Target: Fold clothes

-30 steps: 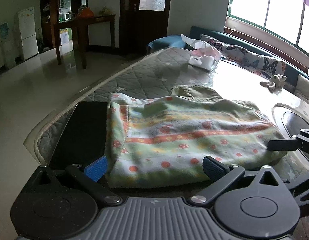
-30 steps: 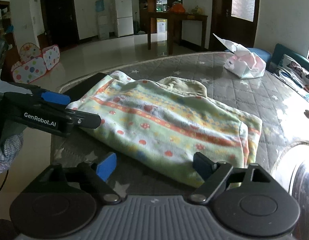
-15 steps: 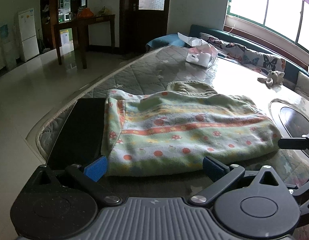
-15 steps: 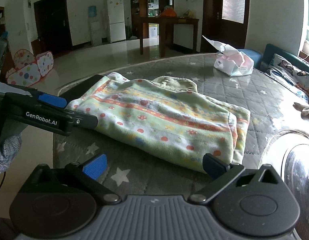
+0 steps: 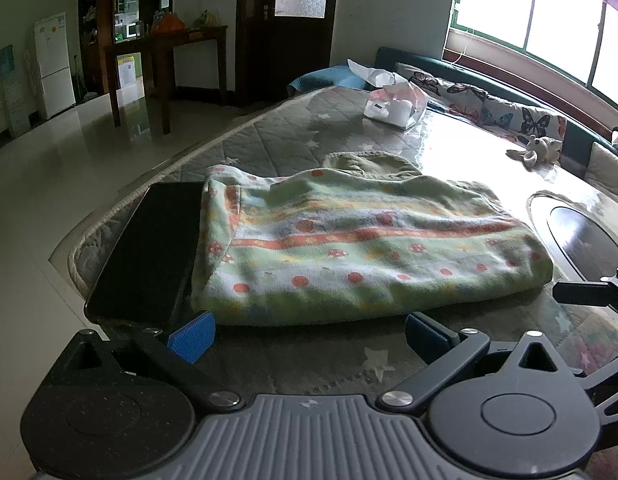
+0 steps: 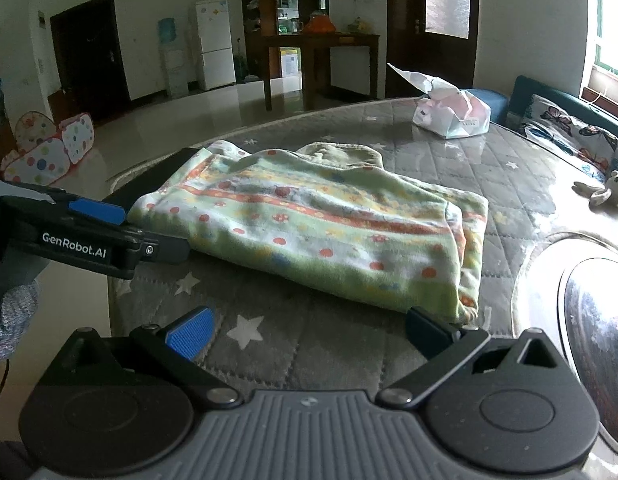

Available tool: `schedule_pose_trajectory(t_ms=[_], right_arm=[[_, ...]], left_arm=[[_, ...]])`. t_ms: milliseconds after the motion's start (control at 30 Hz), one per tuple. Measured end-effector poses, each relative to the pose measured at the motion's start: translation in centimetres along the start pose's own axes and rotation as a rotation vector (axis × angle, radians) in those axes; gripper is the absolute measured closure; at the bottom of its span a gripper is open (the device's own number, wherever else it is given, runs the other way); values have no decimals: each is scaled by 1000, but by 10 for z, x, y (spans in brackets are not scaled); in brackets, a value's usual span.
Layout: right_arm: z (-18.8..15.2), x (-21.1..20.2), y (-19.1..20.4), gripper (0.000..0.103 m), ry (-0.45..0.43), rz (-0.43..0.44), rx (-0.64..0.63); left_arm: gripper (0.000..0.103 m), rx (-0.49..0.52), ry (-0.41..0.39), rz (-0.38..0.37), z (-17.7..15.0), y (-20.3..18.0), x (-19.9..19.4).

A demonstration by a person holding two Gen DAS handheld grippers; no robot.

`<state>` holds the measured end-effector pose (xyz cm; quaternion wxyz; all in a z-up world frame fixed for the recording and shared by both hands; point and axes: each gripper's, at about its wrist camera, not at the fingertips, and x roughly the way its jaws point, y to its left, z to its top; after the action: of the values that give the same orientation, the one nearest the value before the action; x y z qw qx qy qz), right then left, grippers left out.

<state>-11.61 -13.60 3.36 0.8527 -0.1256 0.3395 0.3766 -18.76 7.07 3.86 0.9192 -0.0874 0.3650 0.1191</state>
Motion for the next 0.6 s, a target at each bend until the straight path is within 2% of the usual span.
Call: schedule_pose_trajectory(t_ms=[600], right_arm=[[-8, -8, 7, 0, -28, -52, 79]], left_arm=[[0, -16, 13, 11, -9, 0, 0]])
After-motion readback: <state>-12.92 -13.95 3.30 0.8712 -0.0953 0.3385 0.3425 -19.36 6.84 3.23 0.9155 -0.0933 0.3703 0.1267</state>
